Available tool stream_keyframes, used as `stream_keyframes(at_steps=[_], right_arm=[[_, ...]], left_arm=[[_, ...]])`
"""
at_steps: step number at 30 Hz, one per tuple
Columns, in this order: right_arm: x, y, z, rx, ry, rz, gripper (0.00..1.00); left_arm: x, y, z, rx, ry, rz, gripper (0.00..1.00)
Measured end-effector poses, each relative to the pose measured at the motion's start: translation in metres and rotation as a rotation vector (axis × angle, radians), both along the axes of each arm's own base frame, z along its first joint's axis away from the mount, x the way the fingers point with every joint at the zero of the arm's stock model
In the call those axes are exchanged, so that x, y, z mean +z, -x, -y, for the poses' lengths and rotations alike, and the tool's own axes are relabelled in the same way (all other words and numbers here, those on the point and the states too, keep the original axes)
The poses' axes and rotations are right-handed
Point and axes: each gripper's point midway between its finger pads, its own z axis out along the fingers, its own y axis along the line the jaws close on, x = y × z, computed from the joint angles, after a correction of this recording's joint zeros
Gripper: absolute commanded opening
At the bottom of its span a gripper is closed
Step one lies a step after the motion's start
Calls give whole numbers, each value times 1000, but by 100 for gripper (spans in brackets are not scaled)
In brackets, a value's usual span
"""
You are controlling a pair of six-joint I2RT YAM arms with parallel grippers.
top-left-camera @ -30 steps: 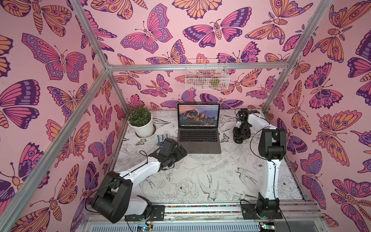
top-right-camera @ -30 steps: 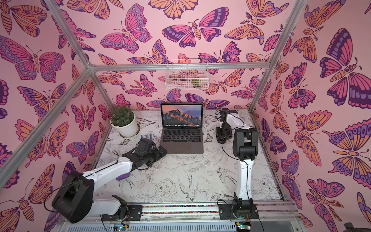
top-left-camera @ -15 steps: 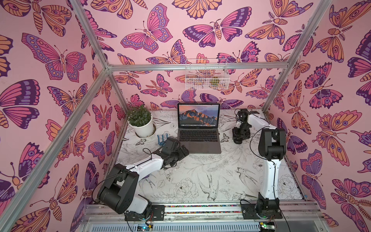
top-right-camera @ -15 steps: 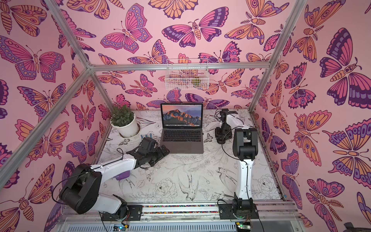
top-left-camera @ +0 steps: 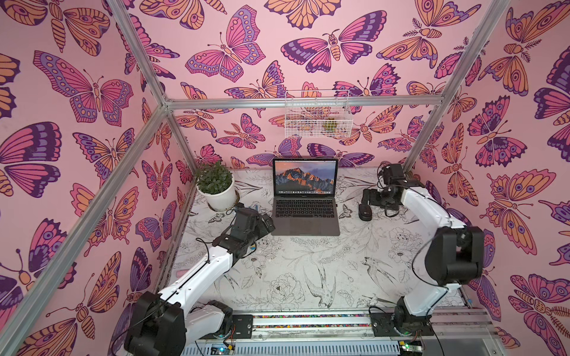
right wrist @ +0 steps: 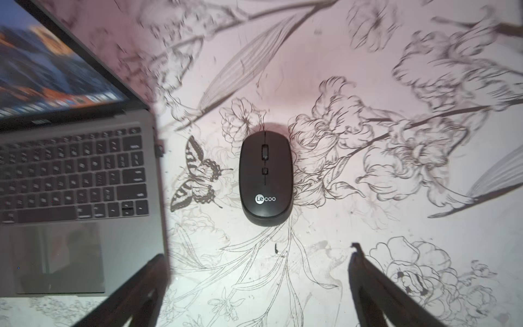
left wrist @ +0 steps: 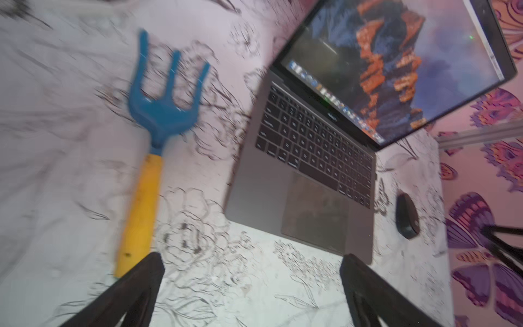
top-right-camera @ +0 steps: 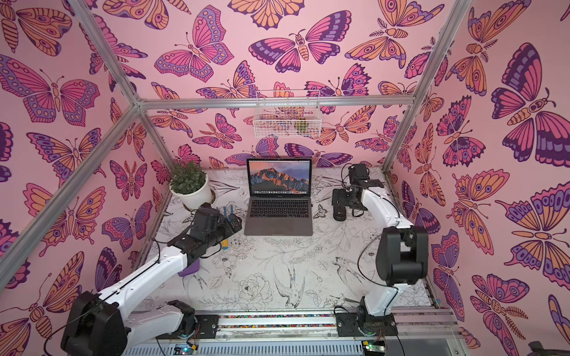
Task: Insert the wireless mouse receiver into the laptop
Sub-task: Reset both arms
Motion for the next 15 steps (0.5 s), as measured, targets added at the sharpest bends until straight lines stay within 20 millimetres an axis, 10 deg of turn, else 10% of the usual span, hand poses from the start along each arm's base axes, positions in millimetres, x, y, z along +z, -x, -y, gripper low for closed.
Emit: stream_keyframes(at_steps=[5,15], right_arm=[[21,19,34,-183,-16,223,99],[-40,66,95,-449,140,284,99]], left_arm=[[11,-6,-58,145,-238,62,100],[-20,10,-153,281,-684,-77,100]])
